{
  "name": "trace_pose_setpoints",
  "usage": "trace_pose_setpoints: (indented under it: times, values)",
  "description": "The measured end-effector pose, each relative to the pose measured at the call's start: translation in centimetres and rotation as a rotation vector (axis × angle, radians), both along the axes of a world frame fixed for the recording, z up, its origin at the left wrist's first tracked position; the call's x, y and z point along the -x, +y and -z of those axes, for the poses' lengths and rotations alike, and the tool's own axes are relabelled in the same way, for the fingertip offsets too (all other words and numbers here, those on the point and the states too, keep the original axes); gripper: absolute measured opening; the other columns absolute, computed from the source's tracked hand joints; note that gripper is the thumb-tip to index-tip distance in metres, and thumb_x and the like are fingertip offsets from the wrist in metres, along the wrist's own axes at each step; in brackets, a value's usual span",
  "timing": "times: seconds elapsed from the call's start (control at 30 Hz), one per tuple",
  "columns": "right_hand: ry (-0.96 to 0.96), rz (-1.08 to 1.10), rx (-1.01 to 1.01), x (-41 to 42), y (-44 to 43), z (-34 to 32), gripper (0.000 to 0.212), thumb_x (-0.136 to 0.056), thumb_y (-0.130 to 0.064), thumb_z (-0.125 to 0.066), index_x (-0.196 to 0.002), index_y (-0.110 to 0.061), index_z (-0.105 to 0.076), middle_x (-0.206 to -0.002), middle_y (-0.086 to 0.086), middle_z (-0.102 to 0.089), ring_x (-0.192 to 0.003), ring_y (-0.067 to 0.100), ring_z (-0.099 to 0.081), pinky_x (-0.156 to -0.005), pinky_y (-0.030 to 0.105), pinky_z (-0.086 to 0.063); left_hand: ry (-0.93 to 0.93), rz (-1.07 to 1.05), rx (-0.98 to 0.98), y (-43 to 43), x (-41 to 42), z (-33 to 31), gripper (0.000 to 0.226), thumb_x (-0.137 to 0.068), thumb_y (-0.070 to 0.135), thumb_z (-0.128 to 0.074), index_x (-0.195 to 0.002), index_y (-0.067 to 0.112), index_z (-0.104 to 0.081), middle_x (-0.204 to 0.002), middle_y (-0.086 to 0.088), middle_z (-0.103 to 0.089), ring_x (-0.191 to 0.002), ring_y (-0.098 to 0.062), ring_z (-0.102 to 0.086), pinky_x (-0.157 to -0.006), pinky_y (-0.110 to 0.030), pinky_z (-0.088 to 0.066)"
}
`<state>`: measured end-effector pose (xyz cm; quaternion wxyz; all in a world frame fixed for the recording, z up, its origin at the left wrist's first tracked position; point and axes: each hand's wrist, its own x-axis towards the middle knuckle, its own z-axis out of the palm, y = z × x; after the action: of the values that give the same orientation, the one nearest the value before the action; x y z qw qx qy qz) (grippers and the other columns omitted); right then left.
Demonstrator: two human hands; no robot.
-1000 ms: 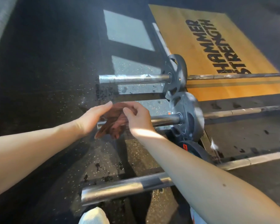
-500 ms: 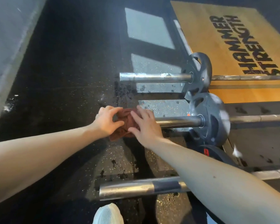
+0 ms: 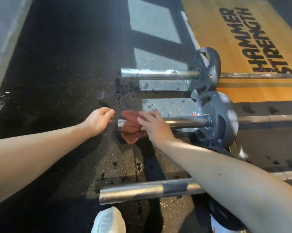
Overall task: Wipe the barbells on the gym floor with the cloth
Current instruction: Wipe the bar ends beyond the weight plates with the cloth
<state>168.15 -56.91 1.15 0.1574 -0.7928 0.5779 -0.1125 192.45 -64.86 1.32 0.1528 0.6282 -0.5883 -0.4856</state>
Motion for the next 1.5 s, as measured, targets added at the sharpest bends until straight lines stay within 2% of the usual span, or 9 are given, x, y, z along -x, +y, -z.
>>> trace_pose_setpoints:
  times: [0.17,0.27,0.37,0.53,0.7,0.83,1.07,1.3,1.5]
  values:
    - [0.181,0.209,-0.053,10.4,1.0,-2.1,0.037,-0.091,0.003,-0.068,-0.126,-0.011,-0.071,-0.129,0.008,-0.063,-0.114,0.035,-0.052,-0.094,0.05,-0.053,-0.098,0.191,0.029,0.4,1.4,-0.1,0.044,-0.106,0.048,-0.044,-0.132,0.018,-0.063,-0.124,0.008,-0.063,-0.115,-0.014,-0.059,-0.103,-0.033,-0.044]
    - [0.072,0.273,-0.055,12.0,0.8,-7.3,0.025,-0.095,-0.003,-0.064,-0.112,-0.016,-0.078,-0.111,-0.004,-0.068,-0.105,0.019,-0.05,-0.095,0.034,-0.039,-0.258,0.383,0.217,0.1,2.7,-0.6,0.059,-0.096,0.066,-0.046,-0.135,0.024,-0.06,-0.133,0.006,-0.059,-0.124,-0.019,-0.056,-0.108,-0.047,-0.044]
    - [0.056,0.276,-0.164,12.5,0.8,-12.9,0.02,-0.098,-0.008,-0.056,-0.102,-0.013,-0.075,-0.105,0.003,-0.07,-0.103,0.022,-0.055,-0.093,0.04,-0.044,-0.434,0.574,0.366,0.2,4.8,-1.5,0.073,-0.083,0.067,-0.067,-0.141,0.025,-0.051,-0.139,0.001,-0.053,-0.127,-0.023,-0.051,-0.108,-0.05,-0.042]
    - [0.134,0.696,-0.248,15.8,1.7,-17.6,0.054,-0.101,-0.053,-0.041,-0.075,-0.012,-0.063,-0.074,0.001,-0.058,-0.077,0.027,-0.052,-0.076,0.04,-0.042,-0.638,0.773,0.42,0.6,6.3,-1.2,0.066,-0.069,0.056,-0.076,-0.122,0.026,-0.05,-0.119,0.004,-0.053,-0.104,-0.019,-0.056,-0.091,-0.04,-0.052]
    - [0.432,0.802,-0.306,20.4,1.8,-15.9,0.033,-0.088,-0.055,-0.068,-0.094,-0.024,-0.057,-0.1,0.0,-0.067,-0.088,0.027,-0.057,-0.074,0.036,-0.045,-0.685,0.706,0.339,0.6,4.2,-0.5,0.051,-0.075,0.04,-0.078,-0.108,0.033,-0.039,-0.109,0.009,-0.047,-0.094,-0.012,-0.053,-0.075,-0.03,-0.049]
    - [0.336,0.761,-0.486,22.0,1.6,-14.6,0.085,-0.07,-0.077,-0.074,-0.128,-0.018,-0.052,-0.123,0.004,-0.062,-0.11,0.031,-0.06,-0.087,0.042,-0.051,-0.678,0.516,0.229,0.8,3.3,0.1,0.05,-0.071,0.043,-0.082,-0.098,0.03,-0.043,-0.095,0.01,-0.053,-0.08,-0.014,-0.059,-0.068,-0.034,-0.049]
    - [0.177,0.709,-0.694,23.6,-0.3,-13.8,0.101,-0.07,-0.067,-0.083,-0.138,0.002,-0.053,-0.13,0.018,-0.063,-0.109,0.038,-0.064,-0.095,0.044,-0.055,-0.643,0.457,0.172,0.4,3.7,0.0,0.045,-0.067,0.032,-0.082,-0.089,0.029,-0.043,-0.077,0.006,-0.063,-0.065,-0.015,-0.061,-0.059,-0.034,-0.052]
    - [0.018,0.771,-0.649,23.8,-0.4,-13.6,0.046,-0.074,-0.037,-0.086,-0.094,0.0,-0.066,-0.092,0.016,-0.073,-0.078,0.035,-0.073,-0.064,0.042,-0.062,-0.532,0.5,0.158,0.5,4.1,-0.5,0.046,-0.067,0.017,-0.083,-0.095,0.028,-0.049,-0.08,0.006,-0.064,-0.067,-0.016,-0.062,-0.053,-0.027,-0.046]
    - [0.011,0.738,-0.587,23.1,-0.3,-13.6,0.042,-0.077,-0.037,-0.083,-0.089,0.0,-0.069,-0.083,0.011,-0.067,-0.07,0.028,-0.061,-0.058,0.034,-0.049,-0.495,0.473,0.127,0.6,4.0,-1.1,0.046,-0.066,0.012,-0.082,-0.09,0.026,-0.045,-0.08,-0.001,-0.065,-0.068,-0.024,-0.064,-0.056,-0.038,-0.052]
